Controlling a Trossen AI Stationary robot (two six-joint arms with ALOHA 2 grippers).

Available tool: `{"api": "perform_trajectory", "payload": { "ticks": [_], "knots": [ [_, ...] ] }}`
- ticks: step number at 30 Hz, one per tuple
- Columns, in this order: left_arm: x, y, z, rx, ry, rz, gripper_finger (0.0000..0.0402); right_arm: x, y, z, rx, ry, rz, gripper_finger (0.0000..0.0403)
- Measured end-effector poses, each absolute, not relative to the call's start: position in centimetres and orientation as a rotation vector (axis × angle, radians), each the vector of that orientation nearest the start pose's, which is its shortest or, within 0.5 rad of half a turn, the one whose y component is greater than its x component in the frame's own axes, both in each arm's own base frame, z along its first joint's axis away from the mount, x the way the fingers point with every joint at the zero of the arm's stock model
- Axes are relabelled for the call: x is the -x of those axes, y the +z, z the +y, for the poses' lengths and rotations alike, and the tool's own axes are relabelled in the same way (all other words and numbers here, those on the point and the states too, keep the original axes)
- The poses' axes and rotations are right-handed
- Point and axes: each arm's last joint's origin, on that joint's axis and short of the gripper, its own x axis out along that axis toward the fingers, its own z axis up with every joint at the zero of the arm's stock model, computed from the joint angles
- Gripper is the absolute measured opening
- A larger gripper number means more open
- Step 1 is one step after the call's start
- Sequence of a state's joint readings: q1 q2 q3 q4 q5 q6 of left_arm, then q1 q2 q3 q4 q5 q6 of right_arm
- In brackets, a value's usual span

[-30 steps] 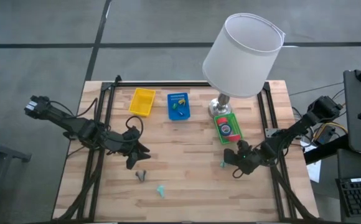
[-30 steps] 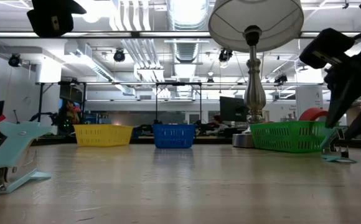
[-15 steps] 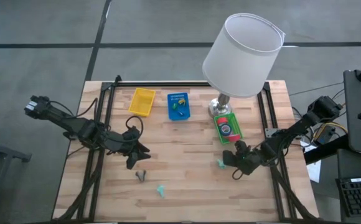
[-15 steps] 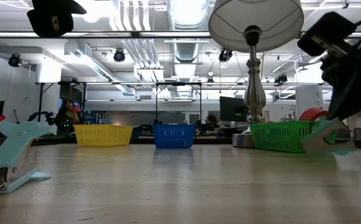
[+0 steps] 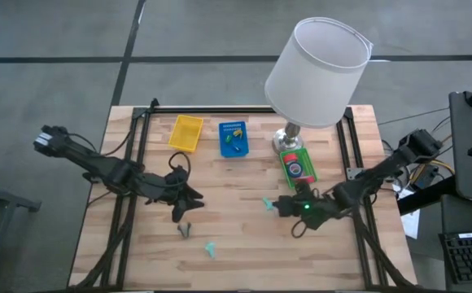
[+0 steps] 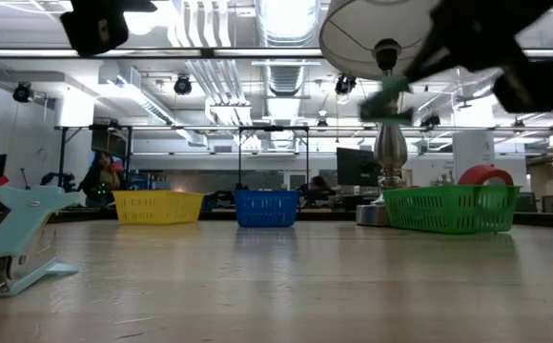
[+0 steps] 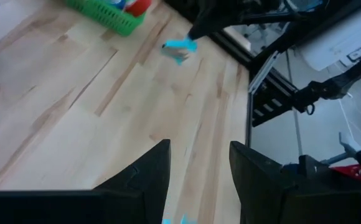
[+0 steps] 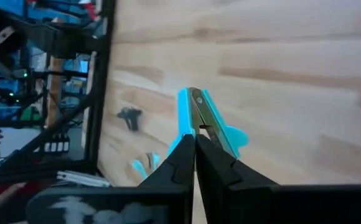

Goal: Pick and place Stapler, Stapler remover, tape
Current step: Put the top light blue green staple remover into the yellow bin

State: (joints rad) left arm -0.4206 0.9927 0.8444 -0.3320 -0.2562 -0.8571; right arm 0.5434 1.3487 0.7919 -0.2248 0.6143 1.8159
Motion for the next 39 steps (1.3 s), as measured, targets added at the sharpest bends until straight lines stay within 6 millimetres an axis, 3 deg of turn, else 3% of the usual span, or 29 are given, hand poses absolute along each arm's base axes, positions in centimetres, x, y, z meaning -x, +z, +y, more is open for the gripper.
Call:
{"api": "perform_trajectory", "payload": {
  "ticks": [5, 11, 17, 25, 29, 33, 39],
  "knots": [
    [-20.8, 30.4, -8.5, 0.663, 0.003, 0.436, 0.0168, -28.1, 23.9, 13.3, -1.163, -0.593, 0.315, 0.0008],
    [-21.3, 31.5, -8.9, 0.689, -0.074, 0.334, 0.0168, -33.2, 28.6, 15.1, -0.897, -0.557, 0.187, 0.0008],
    [-21.1, 32.8, -9.1, 0.684, -0.176, 0.249, 0.0168, -36.6, 32.8, 16.5, -0.669, -0.524, 0.132, 0.0008],
    [-20.6, 34.8, -9.2, 0.686, -0.260, 0.086, 0.0168, -38.7, 37.9, 17.2, -0.407, -0.491, 0.083, 0.0008],
    [-20.3, 35.8, -9.0, 0.711, -0.289, -0.005, 0.0168, -38.8, 40.2, 17.3, -0.307, -0.472, 0.075, 0.0008],
    [-19.8, 36.7, -8.8, 0.718, -0.301, -0.076, 0.0168, -38.6, 41.1, 17.2, -0.259, -0.482, 0.115, 0.0008],
    [-19.3, 37.0, -8.1, 0.715, -0.170, -0.130, 0.0168, -38.9, 41.5, 17.3, -0.239, -0.485, 0.127, 0.0008]
  ]
}}
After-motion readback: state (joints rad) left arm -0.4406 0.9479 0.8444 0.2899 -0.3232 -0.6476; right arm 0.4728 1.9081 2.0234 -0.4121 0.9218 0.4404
